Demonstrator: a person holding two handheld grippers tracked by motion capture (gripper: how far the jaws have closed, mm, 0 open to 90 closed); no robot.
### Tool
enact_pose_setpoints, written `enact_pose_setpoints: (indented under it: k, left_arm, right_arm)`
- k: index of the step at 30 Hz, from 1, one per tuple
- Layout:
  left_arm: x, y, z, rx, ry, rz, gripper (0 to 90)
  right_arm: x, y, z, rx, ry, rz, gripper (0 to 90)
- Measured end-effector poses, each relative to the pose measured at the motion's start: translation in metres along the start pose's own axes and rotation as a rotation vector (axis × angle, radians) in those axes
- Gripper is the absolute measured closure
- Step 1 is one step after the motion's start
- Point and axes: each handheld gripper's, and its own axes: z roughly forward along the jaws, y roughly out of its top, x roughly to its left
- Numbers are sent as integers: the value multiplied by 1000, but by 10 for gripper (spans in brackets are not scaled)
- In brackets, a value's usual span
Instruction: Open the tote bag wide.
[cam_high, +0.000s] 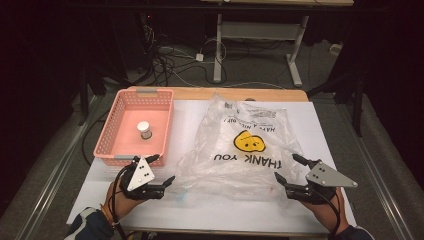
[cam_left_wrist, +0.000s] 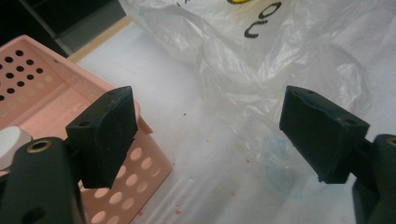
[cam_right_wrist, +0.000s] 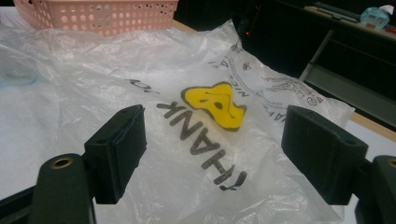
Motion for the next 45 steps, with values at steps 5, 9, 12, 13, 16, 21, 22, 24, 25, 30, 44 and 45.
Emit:
enact_pose_setpoints:
  k: [5, 9, 12, 13, 16, 21, 22, 24, 25, 30, 44, 45]
  left_arm:
    - [-2, 2, 4, 9, -2, 11, 189]
    - [-4, 2, 5, 16, -4, 25, 192]
    - [-4, 3, 7, 25, -1, 37, 193]
    - [-5, 4, 7, 16, 1, 37, 193]
    - [-5, 7, 10, 16, 8, 46, 195]
    - [-7, 21, 23, 16, 4, 67, 200]
    - [-7, 23, 26, 13, -1, 69, 200]
    - [-7, 29, 33, 9, -9, 71, 206]
    - [-7, 31, 36, 4, -14, 74, 206]
    - [-6, 40, 49, -5, -39, 66, 213]
    - [-7, 21, 68, 148, -178, 17, 323]
    - [-7, 21, 68, 148, -178, 17, 341]
  right_arm:
    - [0, 0, -1, -5, -2, -13, 233]
    - [0, 0, -1, -6, -6, -18, 236]
    - [-1, 1, 0, -12, -3, -13, 245]
    - [-1, 1, 1, -8, -1, -13, 250]
    - [-1, 1, 1, -5, -11, -12, 292]
    - [-20, 10, 11, 22, -82, -2, 313]
    - [-25, 12, 13, 33, -89, 2, 313]
    - [-38, 15, 18, 37, -108, 25, 313]
    - [-45, 16, 20, 42, -119, 32, 313]
    - [-76, 19, 43, 79, -182, 52, 345]
    - [-147, -8, 130, 314, -178, 282, 440]
    - [-149, -11, 135, 329, -179, 290, 453]
